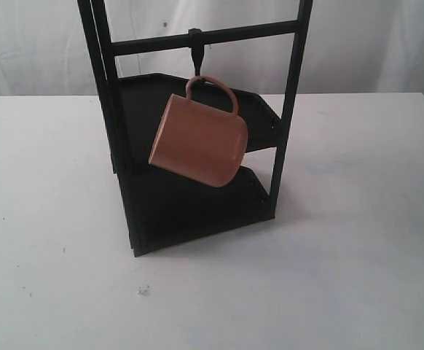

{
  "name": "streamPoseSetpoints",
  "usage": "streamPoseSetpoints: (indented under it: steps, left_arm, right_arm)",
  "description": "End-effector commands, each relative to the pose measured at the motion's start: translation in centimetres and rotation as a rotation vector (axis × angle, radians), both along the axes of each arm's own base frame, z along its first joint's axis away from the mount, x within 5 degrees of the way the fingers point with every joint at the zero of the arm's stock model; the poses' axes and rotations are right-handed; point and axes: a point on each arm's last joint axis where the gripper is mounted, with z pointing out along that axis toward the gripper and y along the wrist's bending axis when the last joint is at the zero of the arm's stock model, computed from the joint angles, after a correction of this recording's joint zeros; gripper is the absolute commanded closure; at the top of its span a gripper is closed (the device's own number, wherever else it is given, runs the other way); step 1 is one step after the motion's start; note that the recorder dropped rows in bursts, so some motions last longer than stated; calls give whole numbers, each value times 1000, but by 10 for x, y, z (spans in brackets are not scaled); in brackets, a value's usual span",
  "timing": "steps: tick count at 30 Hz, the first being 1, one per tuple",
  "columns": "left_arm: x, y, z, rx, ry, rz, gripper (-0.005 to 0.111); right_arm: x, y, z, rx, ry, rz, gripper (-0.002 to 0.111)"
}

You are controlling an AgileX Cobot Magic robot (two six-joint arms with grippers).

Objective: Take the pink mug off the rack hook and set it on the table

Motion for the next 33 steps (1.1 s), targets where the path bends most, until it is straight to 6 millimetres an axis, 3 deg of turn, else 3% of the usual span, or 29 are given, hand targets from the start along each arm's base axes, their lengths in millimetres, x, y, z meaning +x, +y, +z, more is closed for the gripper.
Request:
streamPoseSetpoints:
  steps: [1, 9, 14, 18, 22, 26, 29, 33]
  left_arm:
    - [0, -5, 15, 43, -23, -50, 107]
    - [5, -2, 15, -28, 29, -14, 107]
    - [11, 4, 12, -106, -88, 66, 107]
    - [18, 14, 5, -4, -55, 224, 107]
    - [10, 6, -4, 229, 180, 84, 107]
    - [0, -5, -13, 413, 278, -109, 107]
    - [1, -10, -17, 425, 301, -155, 94]
    - [9, -14, -16, 456, 266, -142, 56]
  right_arm:
    - [0, 0, -2, 3, -4, 0, 108]
    - [0, 0, -2, 3, -4, 0, 108]
    - [0, 0, -2, 3, -4, 0, 108]
    - [0, 0, -2, 3, -4, 0, 108]
    - [0, 0, -2, 3, -4, 0, 108]
    - [0, 0, -2, 3, -4, 0, 108]
    - [0, 0, -2, 3, -4, 0, 108]
    - [0, 0, -2, 3, -4, 0, 108]
